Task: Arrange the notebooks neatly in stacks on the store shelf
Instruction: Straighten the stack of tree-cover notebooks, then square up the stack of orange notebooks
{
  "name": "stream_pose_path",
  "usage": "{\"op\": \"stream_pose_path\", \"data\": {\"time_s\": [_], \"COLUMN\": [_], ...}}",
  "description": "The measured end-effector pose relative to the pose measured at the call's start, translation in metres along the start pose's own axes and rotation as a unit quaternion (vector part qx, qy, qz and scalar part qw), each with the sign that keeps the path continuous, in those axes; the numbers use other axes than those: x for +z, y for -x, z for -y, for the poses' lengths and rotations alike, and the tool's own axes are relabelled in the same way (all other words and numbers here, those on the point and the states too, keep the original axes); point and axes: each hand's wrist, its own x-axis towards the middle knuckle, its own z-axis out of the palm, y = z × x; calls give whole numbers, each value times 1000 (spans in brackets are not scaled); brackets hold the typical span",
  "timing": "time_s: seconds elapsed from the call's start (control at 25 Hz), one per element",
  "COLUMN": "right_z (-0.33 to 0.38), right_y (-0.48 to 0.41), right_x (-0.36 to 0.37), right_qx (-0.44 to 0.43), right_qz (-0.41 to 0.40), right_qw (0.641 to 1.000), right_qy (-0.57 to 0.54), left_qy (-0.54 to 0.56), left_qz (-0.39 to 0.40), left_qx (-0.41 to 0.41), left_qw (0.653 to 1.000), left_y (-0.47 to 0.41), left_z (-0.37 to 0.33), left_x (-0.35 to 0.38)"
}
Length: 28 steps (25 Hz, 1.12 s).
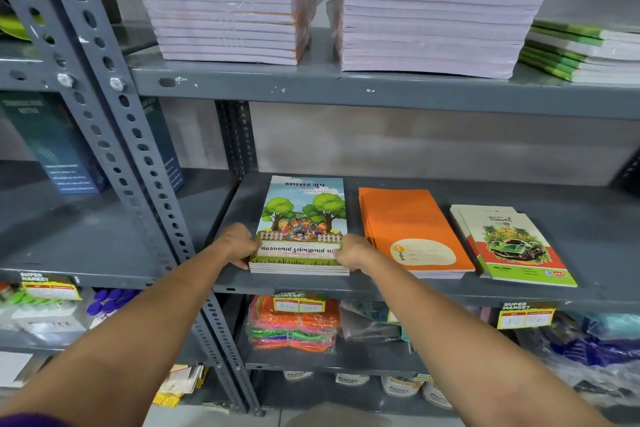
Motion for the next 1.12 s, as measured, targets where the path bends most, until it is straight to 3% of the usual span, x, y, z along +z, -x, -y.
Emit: {"op": "stream_pose_path", "data": {"time_s": [0.2,0.36,0.44,0.56,0.68,0.8,1.12], "right_z": [-1,-16,-36,-80,-122,-154,-175], "right_y": [9,26,36,40,39,26,-7], "right_x": [-7,-35,-54,-81,-100,-101,-89], "right_qx": [-17,-12,-3,30,90,114,93], "right_qz": [-1,-80,-123,-199,-253,-220,-183], "right_qw": [1000,997,992,974,963,969,978], "right_qy": [14,4,-33,-102,-32,-1,29], "left_qy": [-104,-298,-284,-177,-62,-40,-105], "left_qz": [27,-96,-132,-113,-71,-62,-66], "left_qx": [-23,36,71,130,155,145,86], "left_qw": [994,949,947,969,983,987,989], "left_y": [7,26,33,41,45,45,36], "left_z": [-17,-47,-66,-99,-133,-161,-200], "left_x": [-5,1,18,55,94,125,156]}}
